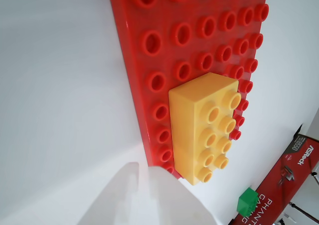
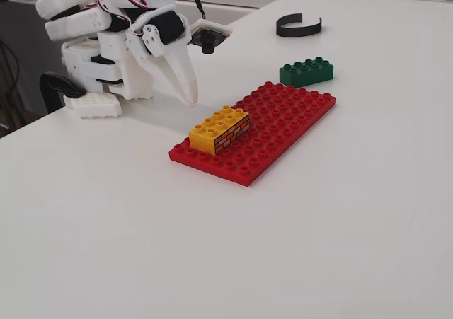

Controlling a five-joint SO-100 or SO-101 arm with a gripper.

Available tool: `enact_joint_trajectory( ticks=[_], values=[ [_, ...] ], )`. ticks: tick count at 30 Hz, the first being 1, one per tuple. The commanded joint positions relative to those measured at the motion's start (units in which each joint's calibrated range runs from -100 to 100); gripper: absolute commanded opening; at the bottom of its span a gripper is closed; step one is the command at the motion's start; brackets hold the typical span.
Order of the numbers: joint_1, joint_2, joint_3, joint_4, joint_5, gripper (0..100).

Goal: Grab the loose lego brick and stack it on top of the fixed one.

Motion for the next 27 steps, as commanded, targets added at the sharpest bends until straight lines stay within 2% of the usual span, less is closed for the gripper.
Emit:
enact_joint_trajectory(
  ticks=[1, 23, 25, 27],
  values=[
    [-0.15, 0.0, 0.14, 0.32, -0.4, 1],
    [-0.15, 0.0, 0.51, -1.5, -0.51, 1],
    [-0.15, 0.0, 0.51, -1.76, -1.03, 1],
    [-0.22, 0.08, -0.13, -2.02, -3.8, 1]
  ],
)
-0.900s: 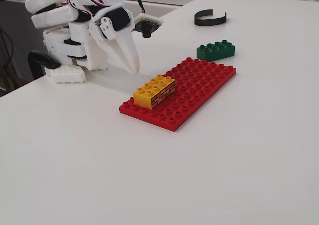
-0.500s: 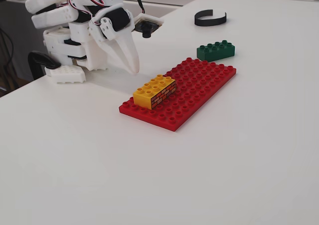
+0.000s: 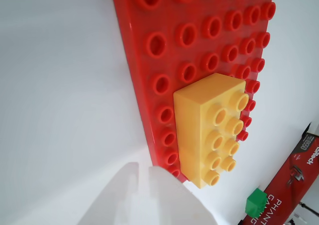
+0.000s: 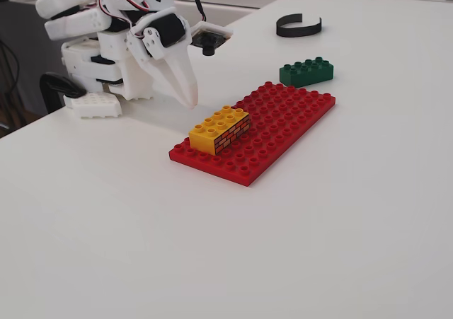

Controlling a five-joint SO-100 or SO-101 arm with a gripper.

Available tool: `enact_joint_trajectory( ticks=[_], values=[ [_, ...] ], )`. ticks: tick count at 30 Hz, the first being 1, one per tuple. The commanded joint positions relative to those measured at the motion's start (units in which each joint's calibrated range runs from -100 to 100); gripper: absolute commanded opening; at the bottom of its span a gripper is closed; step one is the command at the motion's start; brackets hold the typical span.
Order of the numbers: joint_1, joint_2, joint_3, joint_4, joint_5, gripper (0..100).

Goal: Grab the loose lego brick and stack it on top of the fixed one.

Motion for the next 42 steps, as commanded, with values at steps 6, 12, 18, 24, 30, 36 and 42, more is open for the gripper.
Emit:
enact_joint_trajectory(
  ticks=[6, 12, 18, 24, 30, 36, 42],
  values=[
    [-5.27, 0.59, -7.45, -1.07, -10.71, 1],
    [-9.72, 2.11, -16.41, -2.29, -15.2, 1],
    [-12.83, 19.81, -30.17, -2.89, -17.14, 1],
    [-17.14, 49.19, -56.41, 5.87, -19.64, 1],
    [-23.81, 74.34, -84.02, 17.23, -26.34, 1],
    [-30.71, 91.7, -107.36, 20.18, -29.94, 1],
    [-35.91, 104.91, -121.21, 25.9, -35.85, 1]
  ],
)
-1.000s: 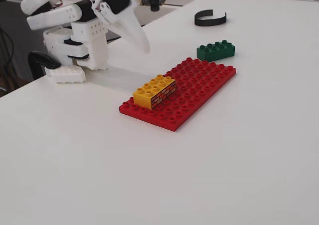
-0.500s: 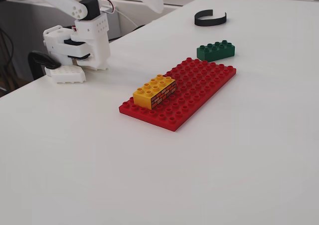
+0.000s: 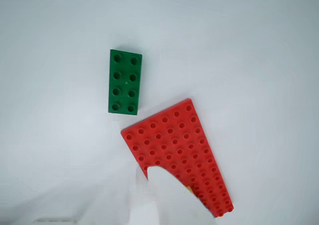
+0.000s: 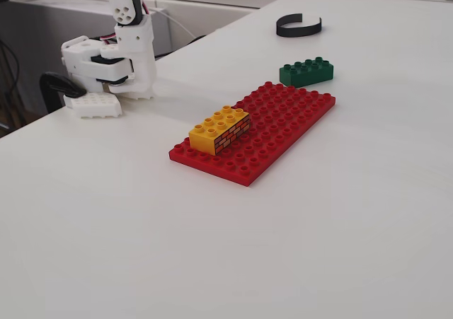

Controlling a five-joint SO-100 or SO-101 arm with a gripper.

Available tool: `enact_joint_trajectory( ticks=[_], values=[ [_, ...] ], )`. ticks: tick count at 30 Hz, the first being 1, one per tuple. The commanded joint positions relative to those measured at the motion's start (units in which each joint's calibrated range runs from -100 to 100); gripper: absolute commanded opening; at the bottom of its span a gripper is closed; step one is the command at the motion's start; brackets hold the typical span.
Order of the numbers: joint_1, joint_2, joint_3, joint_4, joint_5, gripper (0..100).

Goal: Grab the loose lego brick and stack it on top of the fixed one.

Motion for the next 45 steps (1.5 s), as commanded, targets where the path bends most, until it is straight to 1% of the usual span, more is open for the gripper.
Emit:
enact_joint_trajectory(
  ticks=[1, 7, 14, 21, 27, 28, 30, 36, 38, 41, 45],
  values=[
    [-1.48, 8.59, -7.84, 3.45, -3.67, 1],
    [-1.41, 19.43, -12.64, 4.06, -8.64, 1],
    [-2.3, 27.05, -15.8, 3.54, -12.92, 1],
    [-4.82, 33.49, -17.89, 3.28, -14.96, 2],
    [-5.27, 34.59, -19.06, 3.54, -14.91, 2],
    [-5.34, 34.59, -19.15, 3.54, -14.7, 3],
    [-5.34, 34.59, -19.15, 3.54, -14.6, 8],
    [-6.08, 34.76, -18.52, 3.28, -14.86, 30],
    [-6.53, 34.84, -18.43, 3.28, -15.07, 36],
    [-7.27, 36.28, -18.61, 3.28, -15.12, 40],
    [-7.49, 40.01, -19.06, 3.28, -15.12, 40]
  ],
)
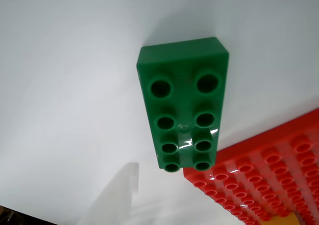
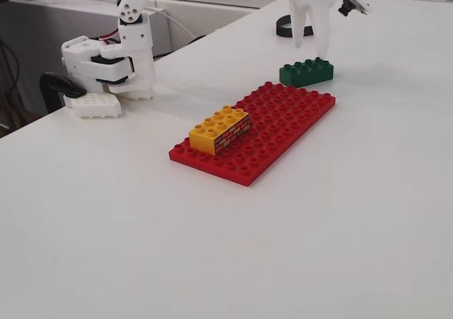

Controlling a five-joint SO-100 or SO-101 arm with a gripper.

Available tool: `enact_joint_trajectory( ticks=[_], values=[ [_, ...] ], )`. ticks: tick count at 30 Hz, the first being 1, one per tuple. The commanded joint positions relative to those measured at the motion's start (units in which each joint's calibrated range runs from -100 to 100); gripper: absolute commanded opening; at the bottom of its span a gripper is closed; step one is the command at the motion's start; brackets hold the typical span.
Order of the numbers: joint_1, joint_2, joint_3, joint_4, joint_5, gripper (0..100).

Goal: Grab the loose lego brick and stack it on top of the fixed one.

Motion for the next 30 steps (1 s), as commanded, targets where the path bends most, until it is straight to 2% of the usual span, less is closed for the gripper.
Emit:
enact_joint_trajectory(
  ticks=[1, 14, 16, 21, 25, 30],
  values=[
    [-0.3, 2.13, -2.58, 0.25, -0.2, 40],
    [-1.63, 8.14, -2.58, -4.6, -0.2, 37],
    [-1.71, 8.4, -2.67, -4.52, -0.2, 30],
    [-1.63, 8.4, -2.67, -4.34, -0.2, 1],
    [-1.63, 8.4, -2.67, -4.52, -0.2, 5],
    [-0.89, 6.11, -3.67, -1.13, 0.38, 5]
  ],
)
